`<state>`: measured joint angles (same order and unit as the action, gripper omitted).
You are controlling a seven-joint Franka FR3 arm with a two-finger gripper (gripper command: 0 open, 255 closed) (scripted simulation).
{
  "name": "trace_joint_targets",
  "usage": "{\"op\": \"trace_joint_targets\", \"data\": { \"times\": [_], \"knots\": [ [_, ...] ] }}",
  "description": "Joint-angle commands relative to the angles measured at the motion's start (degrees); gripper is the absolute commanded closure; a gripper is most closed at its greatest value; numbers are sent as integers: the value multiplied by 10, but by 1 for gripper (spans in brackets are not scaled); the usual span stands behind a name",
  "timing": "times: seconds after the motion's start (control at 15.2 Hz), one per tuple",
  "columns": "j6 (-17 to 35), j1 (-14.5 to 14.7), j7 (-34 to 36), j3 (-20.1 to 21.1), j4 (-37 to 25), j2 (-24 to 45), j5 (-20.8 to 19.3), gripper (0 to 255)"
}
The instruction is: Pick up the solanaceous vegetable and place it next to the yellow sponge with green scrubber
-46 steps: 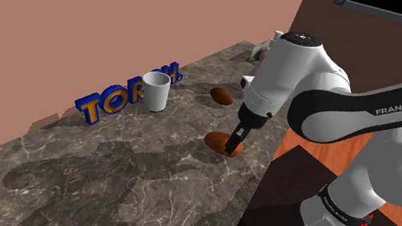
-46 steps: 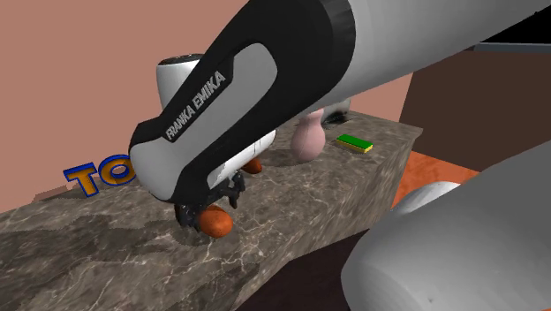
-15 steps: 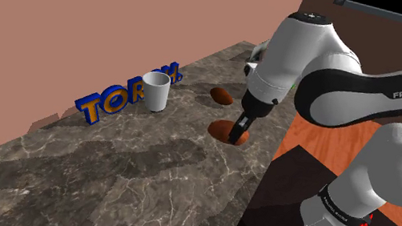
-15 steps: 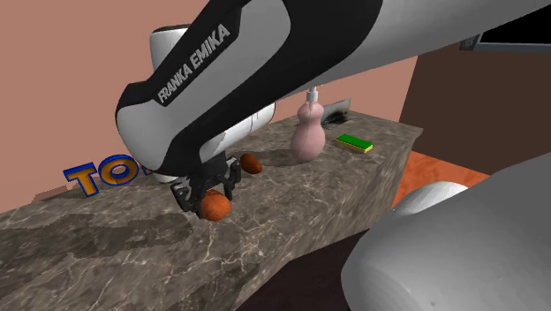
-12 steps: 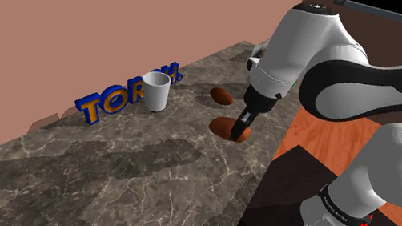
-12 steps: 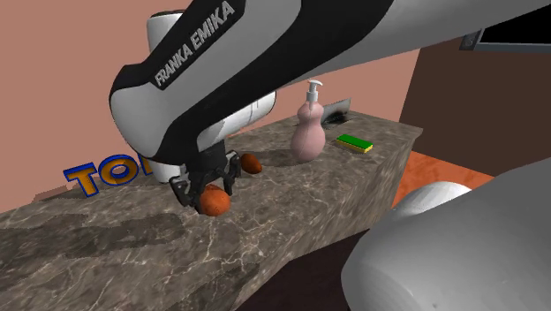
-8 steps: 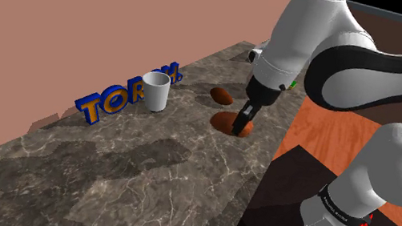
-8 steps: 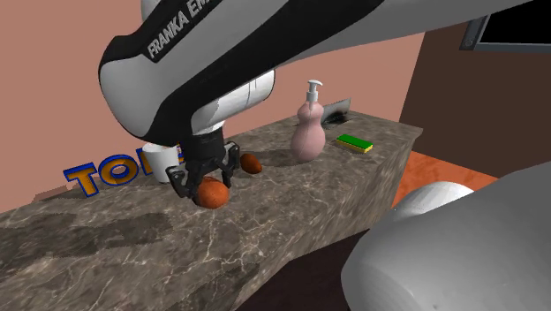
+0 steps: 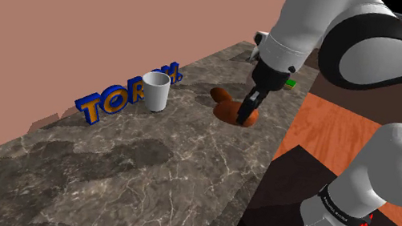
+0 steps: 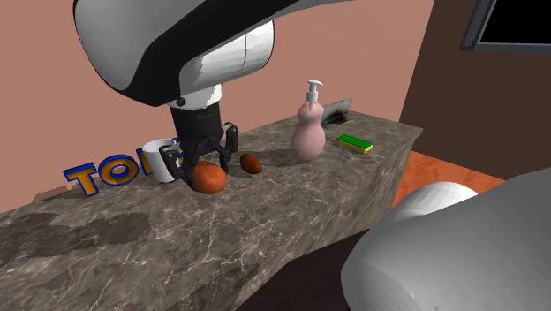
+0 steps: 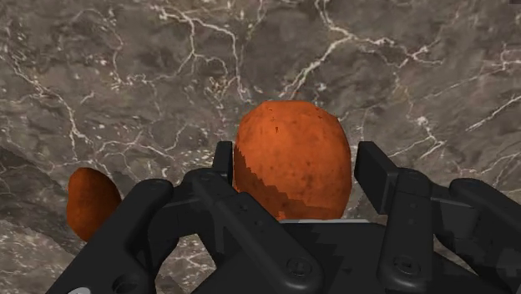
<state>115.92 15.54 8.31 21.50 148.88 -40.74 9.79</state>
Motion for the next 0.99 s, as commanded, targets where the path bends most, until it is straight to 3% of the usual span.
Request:
{"op": "trace_joint_targets", "data": {
  "times": [0.0,0.46,0.92],
  "knots": [
    [-12,0,-1,-2,-9,-3,-1,255],
    [-13,-40,-105,-98,31,-40,-47,255],
    [-2,-94,-209,-192,35,-35,-103,255]
  ]
}}
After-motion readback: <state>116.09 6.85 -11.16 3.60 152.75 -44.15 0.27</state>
